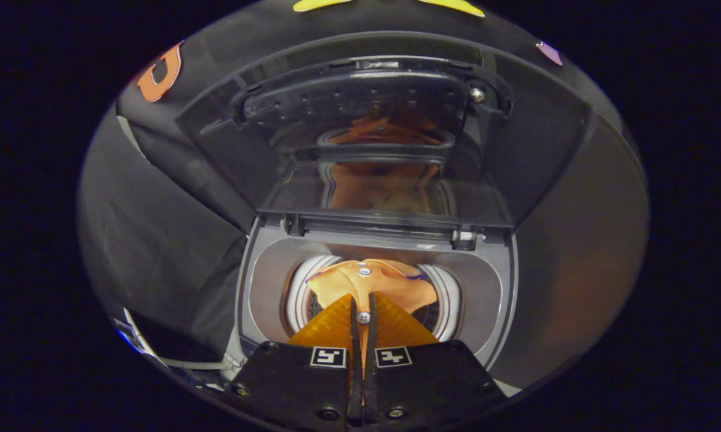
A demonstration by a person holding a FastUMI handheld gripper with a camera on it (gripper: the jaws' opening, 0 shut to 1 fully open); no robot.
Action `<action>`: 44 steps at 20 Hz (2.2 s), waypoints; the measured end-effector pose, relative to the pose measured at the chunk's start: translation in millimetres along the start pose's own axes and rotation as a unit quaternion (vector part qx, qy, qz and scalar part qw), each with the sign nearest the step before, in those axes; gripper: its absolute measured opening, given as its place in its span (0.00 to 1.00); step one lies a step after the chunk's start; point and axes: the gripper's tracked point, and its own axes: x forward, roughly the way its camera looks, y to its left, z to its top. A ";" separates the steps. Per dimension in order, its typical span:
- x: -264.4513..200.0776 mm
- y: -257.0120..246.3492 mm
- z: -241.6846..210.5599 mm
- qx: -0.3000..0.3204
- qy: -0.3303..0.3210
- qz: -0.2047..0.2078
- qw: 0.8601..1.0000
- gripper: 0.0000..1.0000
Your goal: Put the clothes into the washing machine and then close the washing machine lid.
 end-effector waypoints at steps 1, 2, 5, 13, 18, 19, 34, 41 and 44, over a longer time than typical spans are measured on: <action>4.5 -0.2 -2.0 0.000 0.000 -0.003 1.000 0.05; 7.3 -0.8 -5.1 0.001 -0.001 -0.005 1.000 0.05; 23.6 -0.7 -13.7 0.003 0.001 -0.010 1.000 0.05; 56.0 -2.1 -36.8 0.006 0.016 -0.016 1.000 0.05; 61.8 0.6 -36.8 0.008 0.019 -0.019 1.000 0.04; 62.7 0.6 -36.1 0.008 0.019 -0.019 1.000 0.05; 58.1 0.3 -48.6 0.002 0.045 -0.017 0.999 0.82; 11.0 4.4 -10.5 -0.009 0.000 -0.019 1.000 0.82; -17.9 6.6 13.2 -0.011 -0.023 -0.018 0.999 0.82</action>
